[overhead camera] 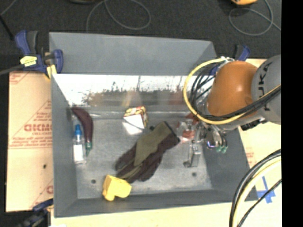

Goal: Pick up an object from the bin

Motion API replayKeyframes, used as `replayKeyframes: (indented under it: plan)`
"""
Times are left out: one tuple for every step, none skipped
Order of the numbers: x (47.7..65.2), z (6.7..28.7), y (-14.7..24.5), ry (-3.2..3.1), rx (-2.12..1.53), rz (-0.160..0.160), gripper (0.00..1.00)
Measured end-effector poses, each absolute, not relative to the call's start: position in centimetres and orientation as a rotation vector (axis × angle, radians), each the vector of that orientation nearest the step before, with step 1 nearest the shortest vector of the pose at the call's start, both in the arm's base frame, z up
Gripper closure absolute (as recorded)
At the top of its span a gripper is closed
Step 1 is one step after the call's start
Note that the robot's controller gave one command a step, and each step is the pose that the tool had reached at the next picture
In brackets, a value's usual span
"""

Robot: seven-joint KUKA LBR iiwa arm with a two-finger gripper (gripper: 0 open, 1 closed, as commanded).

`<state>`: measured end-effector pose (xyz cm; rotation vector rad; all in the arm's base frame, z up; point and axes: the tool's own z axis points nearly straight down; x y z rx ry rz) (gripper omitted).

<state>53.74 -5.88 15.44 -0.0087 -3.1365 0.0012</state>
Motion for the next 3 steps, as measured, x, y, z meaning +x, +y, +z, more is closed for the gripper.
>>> replayKeyframes:
  plan:
    - [53.9, 15.9, -5.9, -3.144, -0.006, 0.003, 0.00]
    - [54.9, 14.2, -5.8, -3.148, -0.104, 0.001, 0.00]
    - [57.5, 9.9, -4.6, -3.142, -0.223, 0.002, 0.00]
